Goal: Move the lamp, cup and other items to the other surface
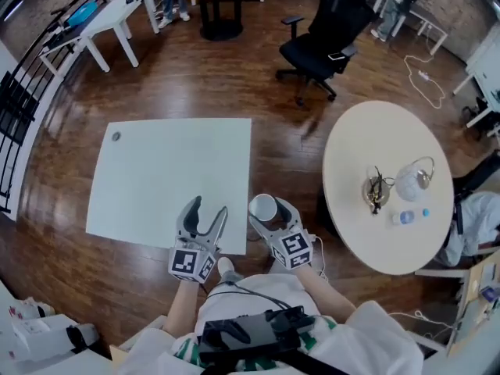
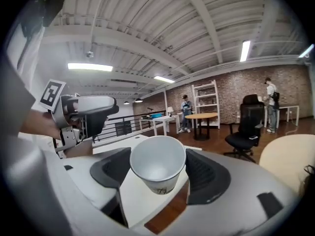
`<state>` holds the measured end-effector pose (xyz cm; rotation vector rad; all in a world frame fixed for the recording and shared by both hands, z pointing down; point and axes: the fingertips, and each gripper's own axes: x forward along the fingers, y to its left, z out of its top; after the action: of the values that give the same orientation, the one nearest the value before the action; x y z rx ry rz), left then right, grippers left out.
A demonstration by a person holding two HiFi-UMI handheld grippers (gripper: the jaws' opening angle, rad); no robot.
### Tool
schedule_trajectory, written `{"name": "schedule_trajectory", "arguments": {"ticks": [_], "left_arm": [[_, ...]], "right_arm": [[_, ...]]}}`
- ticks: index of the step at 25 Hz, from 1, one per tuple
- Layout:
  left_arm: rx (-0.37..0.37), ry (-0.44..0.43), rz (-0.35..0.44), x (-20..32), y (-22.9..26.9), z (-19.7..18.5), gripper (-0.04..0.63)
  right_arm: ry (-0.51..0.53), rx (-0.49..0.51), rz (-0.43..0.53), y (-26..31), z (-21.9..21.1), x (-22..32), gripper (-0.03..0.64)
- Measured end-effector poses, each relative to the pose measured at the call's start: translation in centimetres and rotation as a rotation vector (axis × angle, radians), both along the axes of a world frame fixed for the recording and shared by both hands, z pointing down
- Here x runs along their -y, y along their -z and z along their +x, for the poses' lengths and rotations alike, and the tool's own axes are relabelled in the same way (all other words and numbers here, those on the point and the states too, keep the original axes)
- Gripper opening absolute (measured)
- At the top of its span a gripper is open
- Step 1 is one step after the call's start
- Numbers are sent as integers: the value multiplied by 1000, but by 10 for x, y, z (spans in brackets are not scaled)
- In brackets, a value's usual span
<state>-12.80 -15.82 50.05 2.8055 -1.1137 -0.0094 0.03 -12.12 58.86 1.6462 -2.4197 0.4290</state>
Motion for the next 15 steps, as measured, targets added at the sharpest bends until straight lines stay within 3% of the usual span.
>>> {"name": "schedule_trajectory", "arguments": {"ticks": [7,15], "left_arm": [[17,-415,11,-55,-7,181,295],[30,-745,-20,-132,-30,312,295]], "right_arm": [[-391,25,-25,-10,151,-92,374],[-777,27,-52,-29,279,-204,374]]}}
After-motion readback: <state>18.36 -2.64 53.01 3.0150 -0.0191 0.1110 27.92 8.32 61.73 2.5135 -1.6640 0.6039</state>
